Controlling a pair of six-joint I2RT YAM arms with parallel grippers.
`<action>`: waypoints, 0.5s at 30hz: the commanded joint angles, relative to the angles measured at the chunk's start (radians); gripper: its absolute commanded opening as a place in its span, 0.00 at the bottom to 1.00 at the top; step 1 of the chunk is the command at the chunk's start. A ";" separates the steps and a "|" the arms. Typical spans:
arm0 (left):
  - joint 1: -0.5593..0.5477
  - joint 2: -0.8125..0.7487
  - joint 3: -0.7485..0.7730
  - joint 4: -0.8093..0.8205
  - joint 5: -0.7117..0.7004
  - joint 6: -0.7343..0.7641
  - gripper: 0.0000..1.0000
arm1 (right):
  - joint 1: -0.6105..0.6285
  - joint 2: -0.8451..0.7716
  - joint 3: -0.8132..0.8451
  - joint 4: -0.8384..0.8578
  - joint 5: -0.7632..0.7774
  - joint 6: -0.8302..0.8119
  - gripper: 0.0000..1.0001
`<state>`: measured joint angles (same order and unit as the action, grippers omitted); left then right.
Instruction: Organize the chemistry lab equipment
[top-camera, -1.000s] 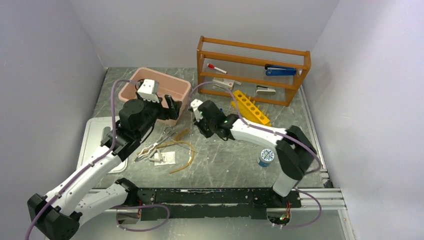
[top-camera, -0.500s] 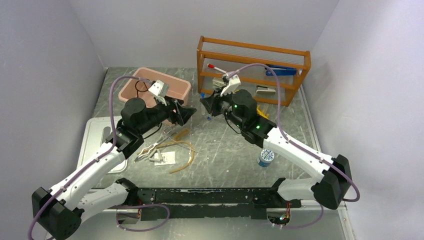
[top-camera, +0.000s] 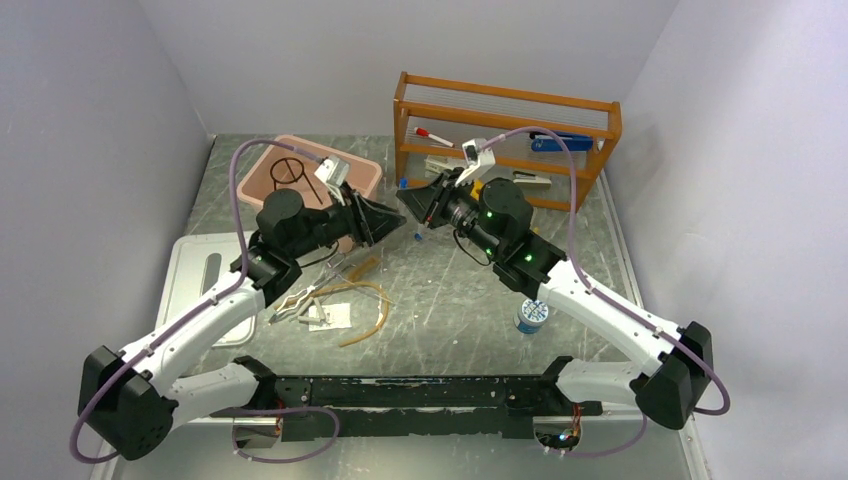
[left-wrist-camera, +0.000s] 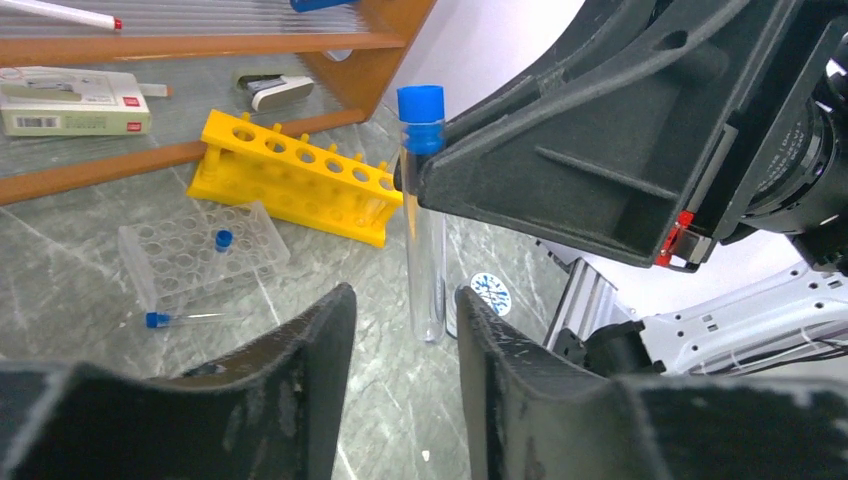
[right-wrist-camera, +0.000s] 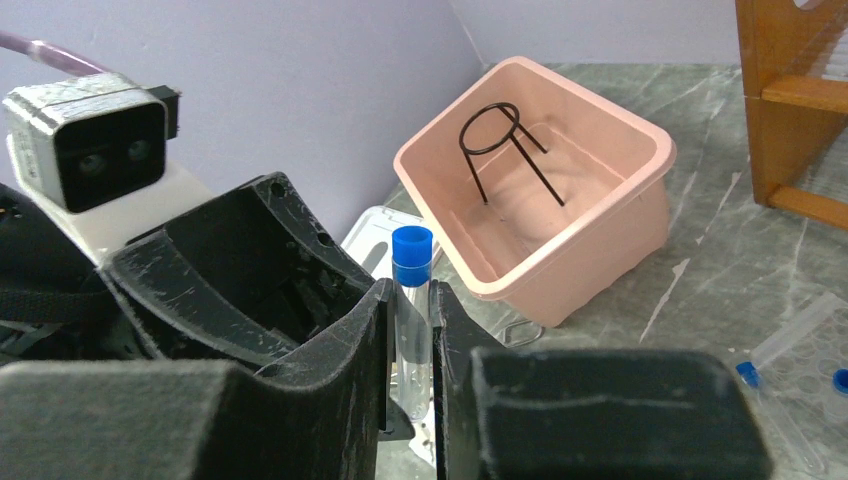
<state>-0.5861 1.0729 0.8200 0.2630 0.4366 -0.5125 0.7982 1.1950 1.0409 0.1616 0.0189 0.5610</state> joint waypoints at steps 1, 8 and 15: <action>0.003 0.018 0.017 0.082 0.048 -0.035 0.41 | -0.013 -0.030 -0.021 0.037 -0.054 0.020 0.20; 0.004 0.025 0.018 0.086 0.100 0.036 0.05 | -0.031 -0.026 -0.004 -0.003 -0.124 0.020 0.27; 0.003 0.024 0.076 -0.106 0.131 0.227 0.05 | -0.081 0.008 0.100 -0.178 -0.205 0.059 0.45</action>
<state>-0.5861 1.0977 0.8280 0.2546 0.5201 -0.4271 0.7483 1.1969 1.0634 0.0914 -0.1257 0.5861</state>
